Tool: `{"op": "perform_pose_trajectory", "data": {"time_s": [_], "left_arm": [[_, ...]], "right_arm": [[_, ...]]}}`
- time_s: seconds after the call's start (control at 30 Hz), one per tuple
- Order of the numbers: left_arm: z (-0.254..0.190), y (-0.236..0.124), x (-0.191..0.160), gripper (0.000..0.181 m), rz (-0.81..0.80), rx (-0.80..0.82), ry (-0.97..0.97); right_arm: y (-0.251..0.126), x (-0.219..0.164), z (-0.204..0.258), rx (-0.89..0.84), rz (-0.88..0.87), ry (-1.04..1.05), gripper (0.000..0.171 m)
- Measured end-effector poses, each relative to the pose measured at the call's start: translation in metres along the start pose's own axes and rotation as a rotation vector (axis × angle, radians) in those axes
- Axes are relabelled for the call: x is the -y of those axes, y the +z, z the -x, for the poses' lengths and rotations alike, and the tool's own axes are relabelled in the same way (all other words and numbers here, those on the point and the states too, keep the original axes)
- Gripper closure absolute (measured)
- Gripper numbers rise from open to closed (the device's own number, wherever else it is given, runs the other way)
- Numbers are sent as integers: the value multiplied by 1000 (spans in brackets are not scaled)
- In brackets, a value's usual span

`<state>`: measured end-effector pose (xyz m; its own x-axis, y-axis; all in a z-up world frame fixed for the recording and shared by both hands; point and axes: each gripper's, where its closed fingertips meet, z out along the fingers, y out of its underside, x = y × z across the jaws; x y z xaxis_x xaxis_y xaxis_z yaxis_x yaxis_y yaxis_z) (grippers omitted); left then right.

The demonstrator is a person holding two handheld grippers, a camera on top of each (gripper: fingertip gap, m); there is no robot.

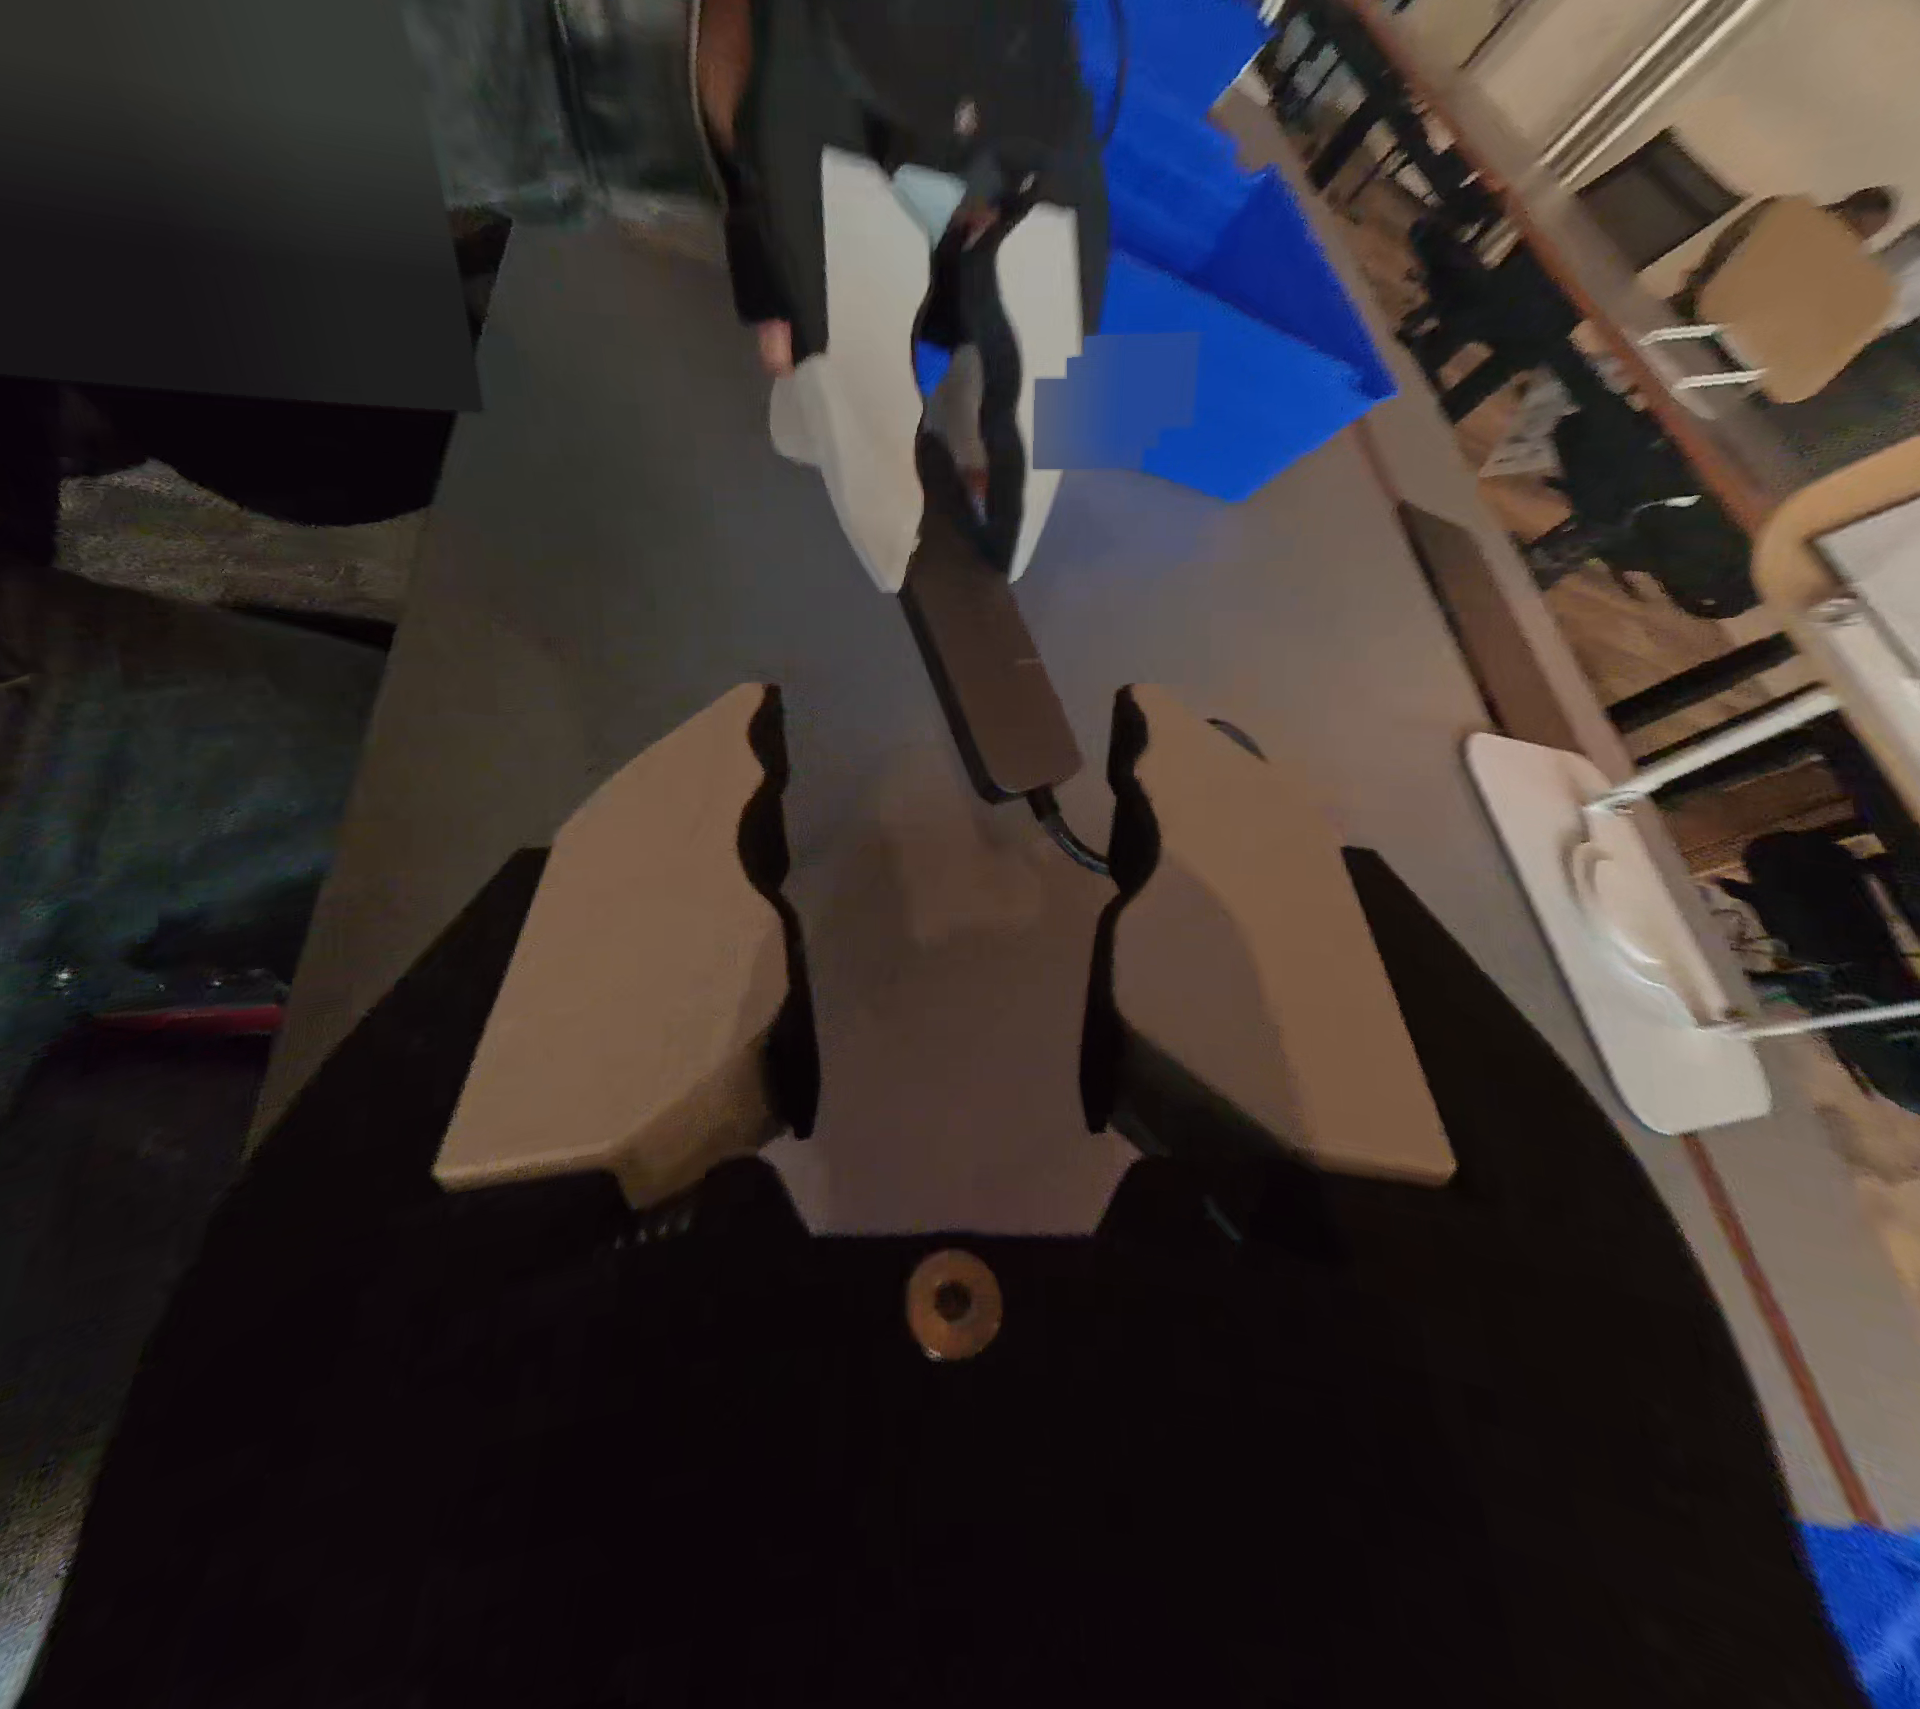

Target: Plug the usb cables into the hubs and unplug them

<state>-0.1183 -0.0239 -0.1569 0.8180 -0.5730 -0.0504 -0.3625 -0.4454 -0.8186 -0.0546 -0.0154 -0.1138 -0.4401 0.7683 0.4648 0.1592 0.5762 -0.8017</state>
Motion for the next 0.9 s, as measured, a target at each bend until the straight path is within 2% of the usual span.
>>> {"op": "perform_pose_trajectory", "data": {"time_s": [0.1, 0.23, 0.33, 0.4, 0.47, 0.57, 0.6, 0.7, 0.77, 0.8, 0.9], "left_arm": [[-16, 0, 8, 150, 23, -15, 88], [-40, 7, 13, 150, 80, -46, 204], [-54, 15, 17, 150, 106, -61, 263], [-62, 18, 19, 150, 105, -85, 286], [-60, 17, 21, 150, 100, -63, 294], [-53, 11, 38, 147, -22, -25, 278], [-46, 7, 45, 135, -71, 18, 269], [-23, -6, 64, 77, -202, 138, 237], [-20, -16, 82, 61, -350, 142, 197], [-23, -22, 93, 57, -444, 119, 179], [-38, -43, 124, 66, -726, 16, 130]], "right_arm": [[18, -17, 11, 47, 56, -21, 99], [25, -30, 22, 103, 102, -73, 100], [28, -40, 36, 164, 161, -130, 110], [30, -45, 37, 153, 192, -178, 136], [29, -44, 33, 130, 189, -188, 136], [24, -35, 21, 80, 135, -151, 137], [21, -32, 16, 60, 118, -142, 137], [9, -22, -4, -33, 62, -102, 137], [2, -13, -14, -78, 5, -50, 137], [-1, -8, -17, -85, -31, -13, 137], [-4, 8, -20, -70, -148, 102, 137]]}}
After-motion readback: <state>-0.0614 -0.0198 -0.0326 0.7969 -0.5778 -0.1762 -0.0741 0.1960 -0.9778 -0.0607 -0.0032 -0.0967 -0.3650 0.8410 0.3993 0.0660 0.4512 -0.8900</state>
